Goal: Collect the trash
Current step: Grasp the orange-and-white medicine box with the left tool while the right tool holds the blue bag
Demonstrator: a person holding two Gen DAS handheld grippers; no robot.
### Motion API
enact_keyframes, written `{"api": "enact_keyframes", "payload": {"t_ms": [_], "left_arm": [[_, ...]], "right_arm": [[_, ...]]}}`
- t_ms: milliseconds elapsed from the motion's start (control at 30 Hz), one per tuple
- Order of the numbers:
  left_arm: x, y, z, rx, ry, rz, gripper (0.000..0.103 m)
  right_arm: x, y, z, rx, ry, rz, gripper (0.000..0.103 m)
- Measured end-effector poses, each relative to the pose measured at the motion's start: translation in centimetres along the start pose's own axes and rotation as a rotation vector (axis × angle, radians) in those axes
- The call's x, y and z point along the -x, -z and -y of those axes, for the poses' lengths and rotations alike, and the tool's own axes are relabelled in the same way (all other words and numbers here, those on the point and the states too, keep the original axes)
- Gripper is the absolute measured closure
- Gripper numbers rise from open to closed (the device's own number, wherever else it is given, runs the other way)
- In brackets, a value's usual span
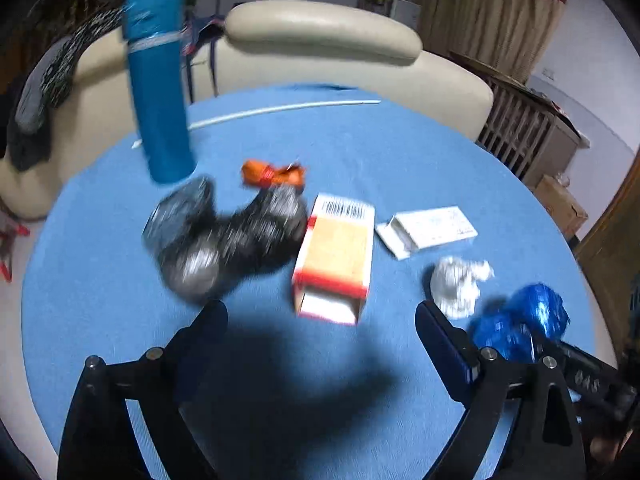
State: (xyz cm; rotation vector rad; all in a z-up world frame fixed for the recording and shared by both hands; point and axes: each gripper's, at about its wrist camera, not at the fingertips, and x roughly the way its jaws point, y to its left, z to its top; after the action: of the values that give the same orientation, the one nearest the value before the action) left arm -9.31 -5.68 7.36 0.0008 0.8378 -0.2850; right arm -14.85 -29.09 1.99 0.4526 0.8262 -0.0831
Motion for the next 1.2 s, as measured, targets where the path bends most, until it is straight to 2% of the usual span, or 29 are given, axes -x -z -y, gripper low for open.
{"api": "enact_keyframes", "payload": {"t_ms": [167,233,267,300,333,600,767,967,1200], "left_arm": [[-3.4,-2.1,1.4,-0.088,-0.062,-0.026,0.008],[-4.7,-2.3,1.6,-0.088,-0.052,-0.058,0.008],[-5.2,-2.1,1.7,-0.081,-0.022,-0.081,0.012],[-5.4,-1.9,1.8,-0.076,-0.012,-0.093,0.056],[-5.4,-1.8,1.8,-0.080,-0.015,-0.115,0.057],[-1.6,2.8,1.6,-0.047,-0.003,-0.076,0.058],[0.9,5.3,1.3,-0.040,-0.041,-0.054,0.058],[2.8,7.1,0.7,-0.019,-0.051,-0.055,0.058],[5.6,8.3,0.7,-0.023,-0.053,-0.021,0.058]], "right_arm": [[0.1,0.0,0.0,0.002,0.003,-0.002,0.044],[0.1,0.1,0.0,0.005,0.007,-0.002,0.044],[0.1,0.0,-0.1,0.007,0.009,-0.003,0.044],[0.1,0.0,-0.1,0.008,0.010,-0.004,0.044],[0.1,0.0,-0.2,0.009,0.011,-0.006,0.044],[1.1,0.8,-0.3,0.001,0.012,-0.008,0.044],[3.1,2.0,-0.8,0.009,0.000,0.016,0.044],[5.3,3.4,-1.2,0.013,-0.011,0.043,0.044],[7.6,5.0,-1.4,0.009,-0.022,0.071,0.044]]}}
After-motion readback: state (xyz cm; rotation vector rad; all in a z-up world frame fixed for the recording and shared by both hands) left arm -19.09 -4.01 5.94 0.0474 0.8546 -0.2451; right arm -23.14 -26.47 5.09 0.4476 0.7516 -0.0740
